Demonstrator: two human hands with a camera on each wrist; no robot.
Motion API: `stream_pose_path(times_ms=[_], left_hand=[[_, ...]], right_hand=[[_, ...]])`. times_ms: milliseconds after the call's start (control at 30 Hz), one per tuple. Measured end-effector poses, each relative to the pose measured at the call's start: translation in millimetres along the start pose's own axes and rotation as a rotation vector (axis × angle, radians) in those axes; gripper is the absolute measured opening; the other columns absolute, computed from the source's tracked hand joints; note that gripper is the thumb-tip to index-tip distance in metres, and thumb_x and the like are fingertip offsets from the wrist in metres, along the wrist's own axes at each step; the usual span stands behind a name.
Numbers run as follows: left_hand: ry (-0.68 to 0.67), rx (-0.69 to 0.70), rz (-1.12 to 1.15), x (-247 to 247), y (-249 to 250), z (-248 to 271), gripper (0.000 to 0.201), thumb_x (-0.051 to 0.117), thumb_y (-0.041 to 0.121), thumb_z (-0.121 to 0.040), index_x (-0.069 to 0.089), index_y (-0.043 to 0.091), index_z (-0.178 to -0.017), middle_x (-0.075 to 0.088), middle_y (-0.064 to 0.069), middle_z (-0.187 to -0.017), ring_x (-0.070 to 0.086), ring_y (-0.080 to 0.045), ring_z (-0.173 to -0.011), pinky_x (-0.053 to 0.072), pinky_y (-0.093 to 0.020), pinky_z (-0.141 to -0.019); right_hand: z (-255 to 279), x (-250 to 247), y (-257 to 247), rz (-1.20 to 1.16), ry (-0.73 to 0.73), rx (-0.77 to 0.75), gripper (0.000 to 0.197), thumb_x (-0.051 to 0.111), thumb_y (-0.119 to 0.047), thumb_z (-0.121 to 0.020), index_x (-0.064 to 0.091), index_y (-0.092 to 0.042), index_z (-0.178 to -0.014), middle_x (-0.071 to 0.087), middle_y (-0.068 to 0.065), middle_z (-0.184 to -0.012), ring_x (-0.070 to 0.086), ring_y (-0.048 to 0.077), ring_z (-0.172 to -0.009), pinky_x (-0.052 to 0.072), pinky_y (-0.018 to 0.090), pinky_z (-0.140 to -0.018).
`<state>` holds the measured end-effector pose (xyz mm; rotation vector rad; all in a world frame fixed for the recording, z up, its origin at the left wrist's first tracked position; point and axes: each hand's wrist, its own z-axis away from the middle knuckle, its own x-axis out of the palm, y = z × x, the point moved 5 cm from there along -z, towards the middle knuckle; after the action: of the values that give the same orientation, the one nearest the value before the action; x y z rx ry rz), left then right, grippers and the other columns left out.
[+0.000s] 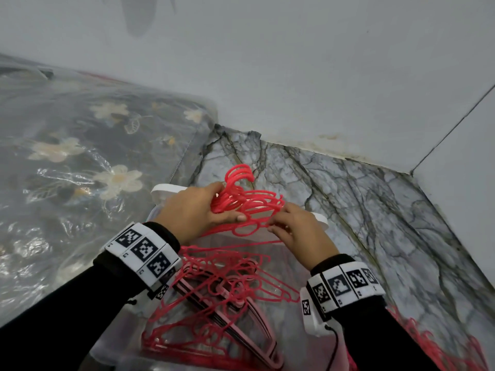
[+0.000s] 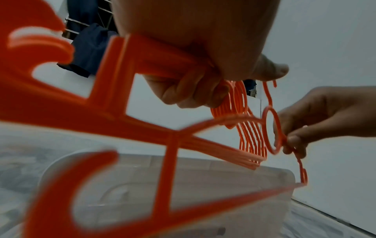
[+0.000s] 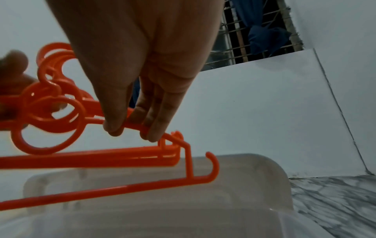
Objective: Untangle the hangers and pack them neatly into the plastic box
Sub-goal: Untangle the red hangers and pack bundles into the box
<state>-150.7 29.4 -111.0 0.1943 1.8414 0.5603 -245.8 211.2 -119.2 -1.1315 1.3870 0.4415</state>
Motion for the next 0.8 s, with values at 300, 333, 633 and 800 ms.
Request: stream_pose_path(times_ms=[300, 333, 633, 800], left_hand=[[-0.050, 0.025, -0.035, 8.7, 7.2, 0.7, 0.040, 0.054, 0.070, -0.076, 0.043, 0.033, -0.087, 0.046, 0.015, -0.061, 0.044, -0.006, -0.060, 0.031, -0.028, -0.058], [-0.057, 0.024, -0.050, 9.2, 7.4, 0.9, 0.038, 0.053, 0.068, -0.079, 0.044, 0.032, -0.088, 0.047, 0.014, -0.063, 0.045, -0.007, -0.062, 0.032, -0.029, -0.059], [-0.070, 0.008, -0.103, 12.7, 2.6, 0.2, 0.041, 0.051, 0.065, -0.083, 0.052, 0.024, -0.091, 0.064, 0.006, -0.080, 0.060, -0.015, -0.075, 0.045, -0.032, -0.065], [-0.065, -0.017, -0.058, 12.4, -0.4, -2.8, 0.042, 0.054, 0.064, -0.081, 0.056, 0.024, -0.093, 0.066, 0.004, -0.081, 0.061, -0.015, -0.075, 0.047, -0.031, -0.066]], right_hand=[[-3.3, -12.1, -10.4, -0.059, 0.116, -0.042, 0.007, 0.066, -0.017, -0.086, 0.068, -0.010, -0.088, 0.056, 0.000, -0.086, 0.053, 0.012, -0.075, 0.043, 0.024, -0.068], [-2.8, -11.8, -8.6, -0.075, 0.139, -0.023, 0.007, 0.068, -0.018, -0.084, 0.066, -0.012, -0.086, 0.055, -0.003, -0.084, 0.054, 0.012, -0.074, 0.045, 0.024, -0.068], [1.4, 45.8, 41.0, 0.233, -0.155, 0.209, 0.014, 0.059, -0.031, -0.084, 0.059, -0.019, -0.078, 0.064, -0.003, -0.081, 0.060, 0.018, -0.080, 0.045, 0.030, -0.066], [10.7, 115.8, 46.5, 0.382, -0.515, 0.176, 0.021, 0.050, -0.022, -0.089, 0.063, -0.016, -0.105, 0.067, 0.009, -0.108, 0.063, 0.030, -0.100, 0.052, 0.038, -0.082]])
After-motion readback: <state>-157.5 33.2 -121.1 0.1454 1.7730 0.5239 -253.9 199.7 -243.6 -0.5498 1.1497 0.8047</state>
